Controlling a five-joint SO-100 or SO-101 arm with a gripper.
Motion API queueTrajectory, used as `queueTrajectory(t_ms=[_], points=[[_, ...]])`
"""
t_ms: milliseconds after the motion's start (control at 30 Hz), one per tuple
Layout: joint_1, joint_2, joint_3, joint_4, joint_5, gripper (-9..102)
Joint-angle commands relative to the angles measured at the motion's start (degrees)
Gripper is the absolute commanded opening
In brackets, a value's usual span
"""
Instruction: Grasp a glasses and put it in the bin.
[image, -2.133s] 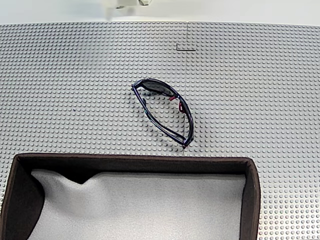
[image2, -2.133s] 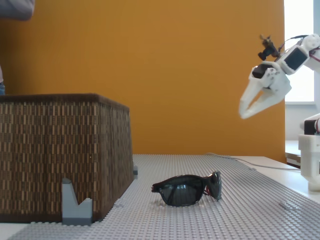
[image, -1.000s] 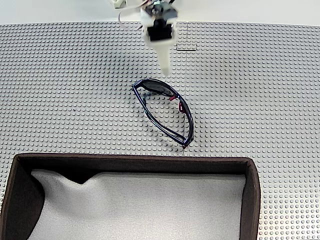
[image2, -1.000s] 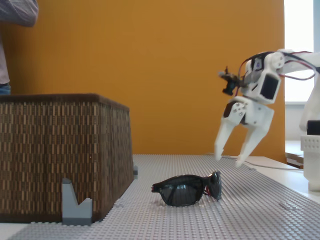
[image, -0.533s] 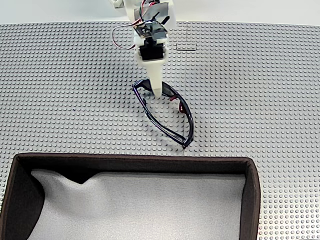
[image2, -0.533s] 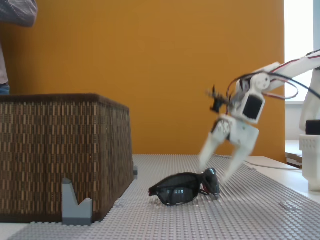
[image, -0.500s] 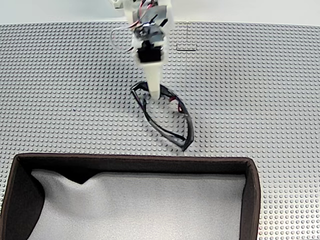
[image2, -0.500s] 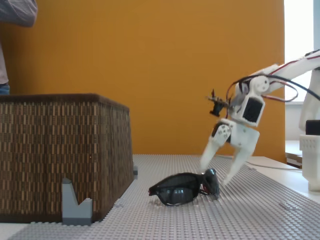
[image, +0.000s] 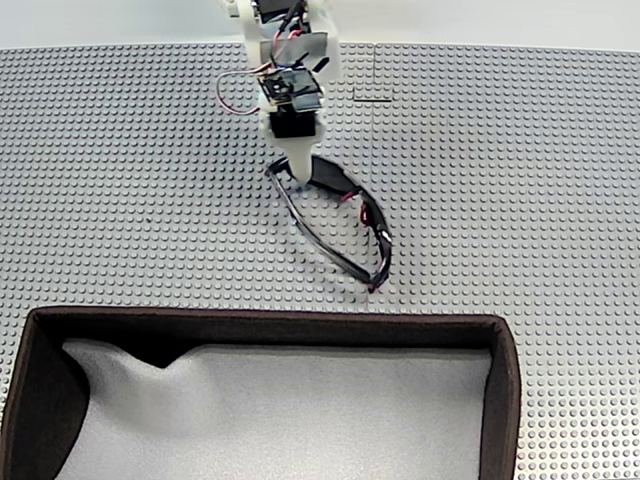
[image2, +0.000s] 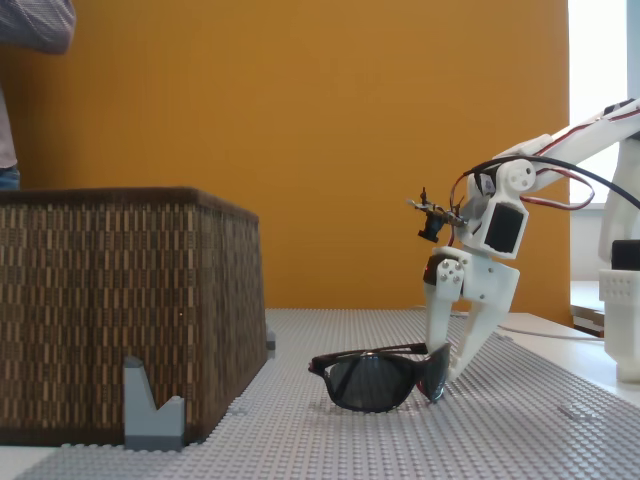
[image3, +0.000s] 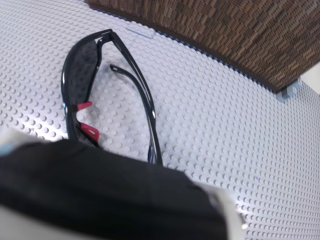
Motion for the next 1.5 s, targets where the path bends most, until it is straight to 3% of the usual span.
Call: queueTrajectory(t_ms=[0,233,367,600,800,1033,1467], points=[[0.2,6.1,-2.5,1.9,-2.6,-1],[2.1,22.2,-10.0,3.0,-22.1,-1],[5.1,29.6,-8.1,-2.5,-30.1,-1],[5.0,33.8,-12.4,-6.2,-35.8,-1],[8.0,23.3,-23.9,-12.0,-35.9,-1],[9.8,-1.7,-49.5,-12.9,-36.4,-1],[11.0,-27.1,-68.6,-12.7,-40.8,0]])
